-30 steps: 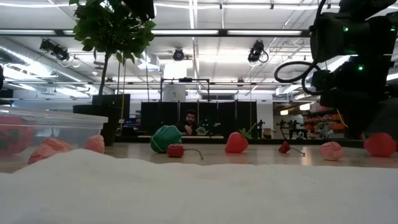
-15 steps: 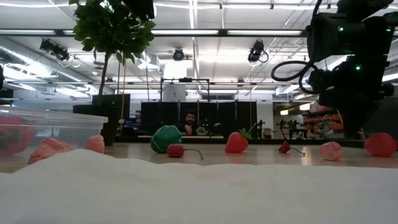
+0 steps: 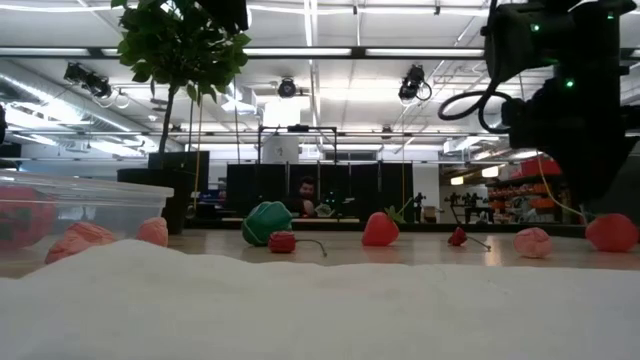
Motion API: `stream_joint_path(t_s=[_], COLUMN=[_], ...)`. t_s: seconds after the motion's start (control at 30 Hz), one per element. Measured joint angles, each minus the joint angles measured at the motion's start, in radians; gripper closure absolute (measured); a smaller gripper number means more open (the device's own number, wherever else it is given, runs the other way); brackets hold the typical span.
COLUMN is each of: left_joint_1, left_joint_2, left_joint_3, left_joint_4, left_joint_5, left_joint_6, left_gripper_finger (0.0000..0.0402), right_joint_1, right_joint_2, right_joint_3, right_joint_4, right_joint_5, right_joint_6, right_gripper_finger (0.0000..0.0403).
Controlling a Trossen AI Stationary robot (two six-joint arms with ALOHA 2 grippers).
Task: Pick and placing Produce into tupperware
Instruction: Put the red strawberry into the transparent bin
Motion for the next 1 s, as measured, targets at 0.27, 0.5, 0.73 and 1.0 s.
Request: stream_joint_path(t_s=[0.27,0.5,0.73,1.0], left_joint_1=[0.0,-0.003,-0.003,-0.002], left_joint_2=[0.0,0.0,0.0,0.0], left_joint_3=[0.0,0.0,0.0,0.0], left_joint_4=[-0.031,-0.036,-0.036,-0.036], left_joint_5=[0.0,0.0,0.0,0.0], left_joint_6=[0.0,0.0,0.0,0.0], left_gripper_finger=[0.0227,0.0229,0.0226,0.0227], right_joint_1=[0.062,0.108,0.138,0.135], right_joint_2=[0.002,0.002,0.002,0.003], right_joint_3=[-0.007,-0.01,-0.085,-0.103], right_joint_4=[0.019,0.023,0.074,0.117], right_joint_5=[0.007,0.075,0.061,0.087], right_joint_6=[0.144,0.238,0.299,0.306], right_gripper_finger=[0.0261,0.0261,0.0261,0.0261])
